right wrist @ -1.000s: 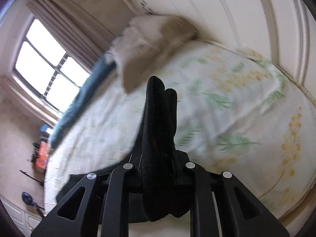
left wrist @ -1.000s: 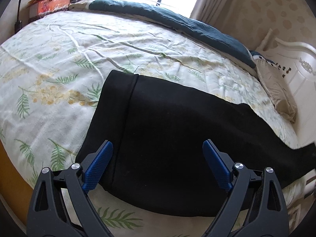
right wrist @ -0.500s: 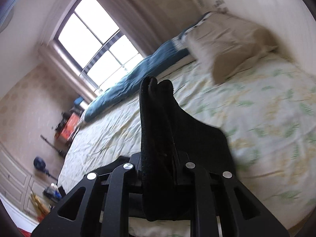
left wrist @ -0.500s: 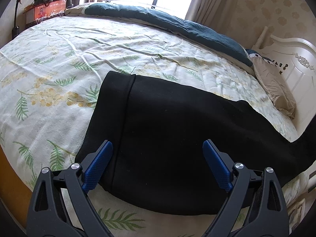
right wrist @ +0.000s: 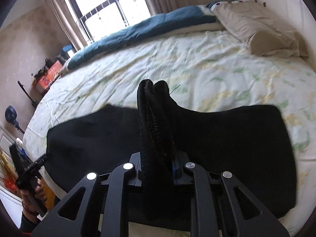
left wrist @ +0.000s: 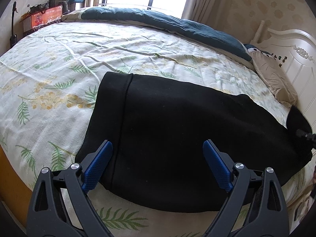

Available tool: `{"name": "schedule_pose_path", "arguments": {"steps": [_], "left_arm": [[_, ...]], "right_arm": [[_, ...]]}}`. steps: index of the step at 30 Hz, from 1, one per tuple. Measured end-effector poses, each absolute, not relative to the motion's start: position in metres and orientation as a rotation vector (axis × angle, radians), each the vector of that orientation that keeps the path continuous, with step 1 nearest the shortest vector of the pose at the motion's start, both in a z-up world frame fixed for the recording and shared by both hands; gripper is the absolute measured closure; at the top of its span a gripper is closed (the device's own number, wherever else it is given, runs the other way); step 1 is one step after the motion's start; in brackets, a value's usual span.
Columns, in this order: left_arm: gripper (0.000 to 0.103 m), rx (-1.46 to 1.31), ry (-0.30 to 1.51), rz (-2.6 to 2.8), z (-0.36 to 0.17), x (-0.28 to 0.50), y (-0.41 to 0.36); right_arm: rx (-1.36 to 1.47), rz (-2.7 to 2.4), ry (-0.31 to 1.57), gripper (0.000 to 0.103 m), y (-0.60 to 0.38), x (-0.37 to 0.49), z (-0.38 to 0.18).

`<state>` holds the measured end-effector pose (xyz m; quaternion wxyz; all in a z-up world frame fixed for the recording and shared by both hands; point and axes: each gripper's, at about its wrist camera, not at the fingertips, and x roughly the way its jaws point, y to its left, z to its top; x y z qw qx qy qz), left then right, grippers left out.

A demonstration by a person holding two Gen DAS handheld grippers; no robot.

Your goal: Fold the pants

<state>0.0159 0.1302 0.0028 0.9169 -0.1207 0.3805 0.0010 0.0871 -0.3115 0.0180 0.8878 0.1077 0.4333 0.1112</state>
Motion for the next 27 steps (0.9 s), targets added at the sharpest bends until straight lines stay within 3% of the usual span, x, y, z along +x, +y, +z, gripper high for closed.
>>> {"name": "schedule_pose_path", "arguments": {"steps": [9,27], "left_arm": [[0.009,-0.253,0.778,0.007,0.002,0.016,0.130],[0.007,-0.242,0.776,0.007,0.002,0.017,0.129]], "right_arm": [[0.098,0.171,0.930,0.083,-0.279,0.087,-0.007],[0.047,0.201,0.920,0.065,-0.239,0.079,-0.010]]}}
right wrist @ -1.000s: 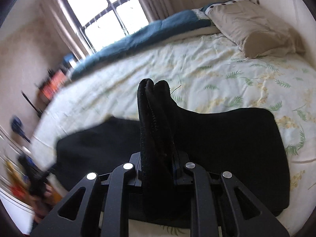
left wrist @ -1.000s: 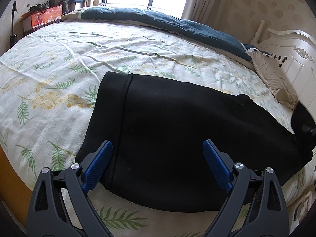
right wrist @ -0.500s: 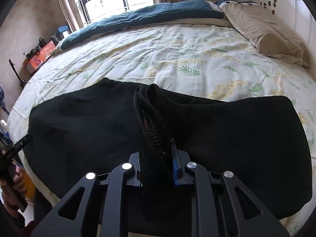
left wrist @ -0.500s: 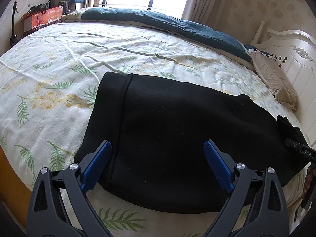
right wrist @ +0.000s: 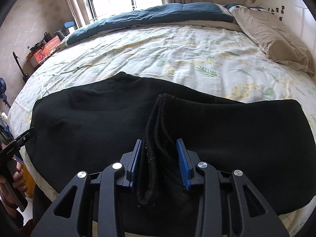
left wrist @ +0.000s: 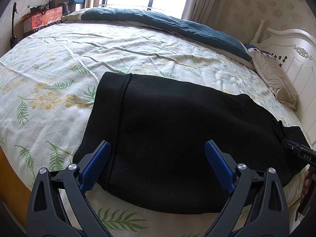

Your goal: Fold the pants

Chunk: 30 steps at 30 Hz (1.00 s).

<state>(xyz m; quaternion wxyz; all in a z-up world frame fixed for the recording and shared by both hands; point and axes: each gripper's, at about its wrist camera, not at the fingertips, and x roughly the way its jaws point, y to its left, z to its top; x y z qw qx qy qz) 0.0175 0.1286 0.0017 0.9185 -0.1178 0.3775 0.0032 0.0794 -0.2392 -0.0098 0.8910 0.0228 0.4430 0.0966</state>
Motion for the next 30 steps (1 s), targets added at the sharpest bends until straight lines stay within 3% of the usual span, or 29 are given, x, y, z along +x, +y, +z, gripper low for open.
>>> {"name": "schedule_pose_path", "arguments": {"steps": [22,25,30], "left_arm": [[0.007,-0.227,0.779,0.008,0.001,0.019,0.130],[0.007,-0.227,0.782,0.002,0.002,0.019,0.130],[0.006,-0.242,0.780,-0.005,0.002,0.018,0.132]], "right_arm": [[0.075,0.383,0.866,0.049,-0.218,0.055,0.012],[0.209,0.443,0.819,0.049,-0.258,0.050,0.032],[0.466,0.259,0.726,0.042,-0.404,0.061,0.049]]}}
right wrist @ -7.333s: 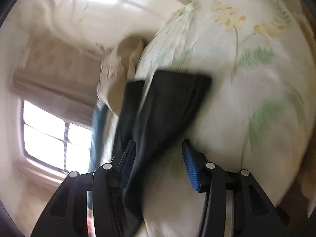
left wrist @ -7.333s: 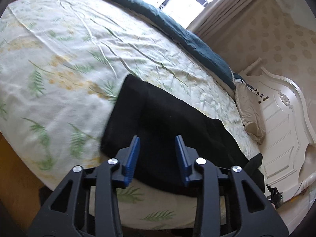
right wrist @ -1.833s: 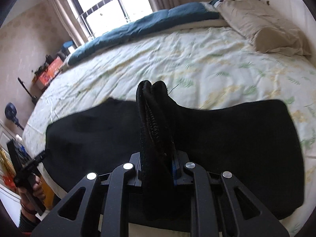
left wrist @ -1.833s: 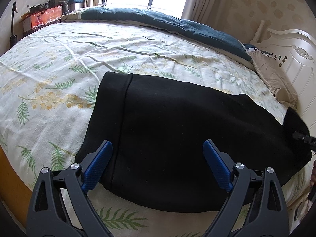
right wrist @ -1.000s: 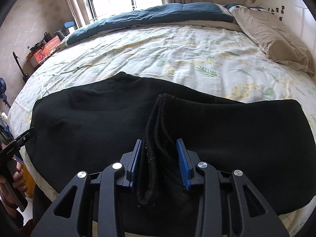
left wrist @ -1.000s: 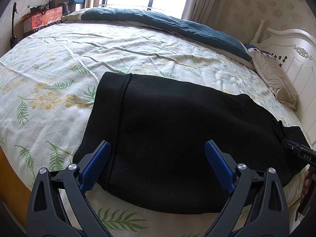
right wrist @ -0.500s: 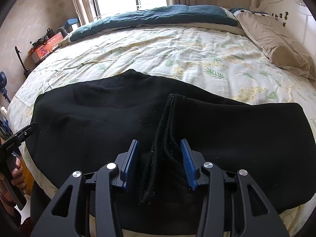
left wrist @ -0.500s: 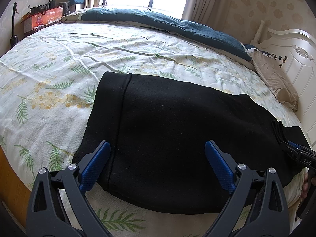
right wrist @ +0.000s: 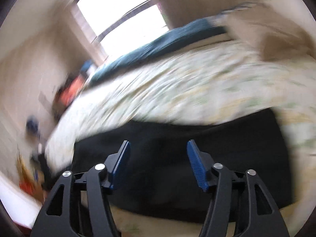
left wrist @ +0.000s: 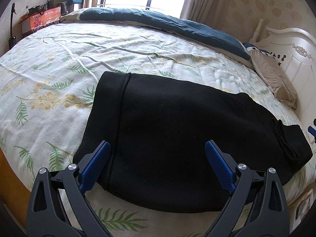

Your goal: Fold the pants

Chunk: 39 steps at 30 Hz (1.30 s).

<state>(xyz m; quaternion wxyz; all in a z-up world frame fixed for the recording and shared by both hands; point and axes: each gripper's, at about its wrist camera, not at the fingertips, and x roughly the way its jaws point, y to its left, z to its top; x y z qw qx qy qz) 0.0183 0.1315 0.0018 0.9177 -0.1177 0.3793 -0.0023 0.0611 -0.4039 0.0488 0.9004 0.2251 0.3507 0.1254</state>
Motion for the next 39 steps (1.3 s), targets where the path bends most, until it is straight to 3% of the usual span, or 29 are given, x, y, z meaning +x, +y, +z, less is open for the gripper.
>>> {"name": "schedule_pose_path", "arguments": {"steps": [7,8,9,11,16,22,25,26,27,29,33,39], "left_arm": [[0.003,-0.232,0.781,0.011,0.001,0.021,0.127],[0.003,-0.228,0.782,0.011,0.001,0.020,0.127],[0.003,-0.220,0.785,0.013,0.000,0.021,0.126],[0.003,-0.206,0.788,0.013,0.000,0.021,0.124],[0.003,-0.193,0.796,0.016,-0.001,0.022,0.124],[0.003,-0.195,0.794,0.004,-0.002,0.021,0.124],[0.003,-0.194,0.793,0.004,-0.002,0.020,0.124],[0.003,-0.195,0.792,0.004,-0.002,0.020,0.124],[0.003,-0.195,0.793,0.003,-0.002,0.021,0.124],[0.003,-0.192,0.791,0.002,-0.002,0.020,0.124],[0.003,-0.178,0.784,0.001,-0.002,0.019,0.123],[0.003,-0.194,0.784,-0.015,-0.001,0.017,0.125]], "right_arm": [[0.746,0.255,0.875,0.041,-0.517,0.115,-0.017],[0.762,0.283,0.894,0.051,-0.517,0.122,-0.027],[0.755,0.292,0.911,0.068,-0.513,0.124,-0.033],[0.713,0.263,0.955,0.075,-0.507,0.131,-0.046],[0.785,0.312,0.937,0.073,-0.511,0.122,-0.049],[0.812,0.352,0.892,0.053,-0.517,0.068,-0.043],[0.809,0.349,0.872,0.054,-0.522,0.044,-0.046],[0.789,0.339,0.874,0.066,-0.520,0.041,-0.048],[0.749,0.318,0.901,0.071,-0.515,0.043,-0.053],[0.705,0.295,0.894,0.074,-0.510,0.044,-0.057],[0.727,0.289,0.902,0.069,-0.514,0.045,-0.052],[0.588,0.118,0.747,0.061,-0.486,0.031,0.016]]}}
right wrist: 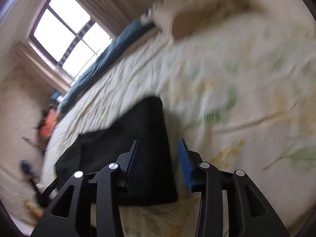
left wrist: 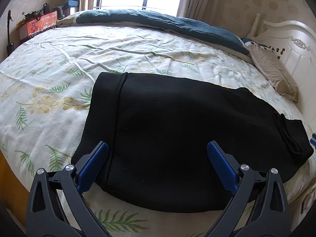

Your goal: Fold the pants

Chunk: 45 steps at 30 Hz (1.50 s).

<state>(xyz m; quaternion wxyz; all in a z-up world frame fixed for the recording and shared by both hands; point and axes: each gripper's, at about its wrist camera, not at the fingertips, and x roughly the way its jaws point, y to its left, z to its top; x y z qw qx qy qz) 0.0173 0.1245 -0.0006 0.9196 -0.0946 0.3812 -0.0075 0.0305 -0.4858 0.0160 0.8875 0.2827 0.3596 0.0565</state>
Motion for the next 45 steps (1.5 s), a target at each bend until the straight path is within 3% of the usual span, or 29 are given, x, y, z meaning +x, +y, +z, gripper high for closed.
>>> {"name": "schedule_pose_path", "arguments": {"steps": [3,12,20,31,37,45], "left_arm": [[0.003,-0.203,0.781,-0.019,0.000,0.017,0.126],[0.003,-0.223,0.779,-0.030,0.002,0.017,0.128],[0.003,-0.197,0.773,-0.047,0.001,0.016,0.127],[0.003,-0.228,0.799,-0.072,0.008,0.015,0.134],[0.003,-0.350,0.824,-0.096,0.022,0.012,0.175],[0.003,-0.553,0.897,-0.199,0.000,0.043,0.237]], "right_arm": [[0.633,0.303,0.725,0.049,-0.437,0.041,0.028],[0.617,0.638,0.929,0.049,-0.309,0.091,-0.019],[0.615,0.625,0.924,0.049,-0.292,0.082,-0.031],[0.589,0.628,0.892,0.039,-0.283,0.083,-0.029],[0.588,0.626,0.885,0.038,-0.281,0.083,-0.030],[0.575,0.620,0.879,0.031,-0.275,0.083,-0.027]]}}
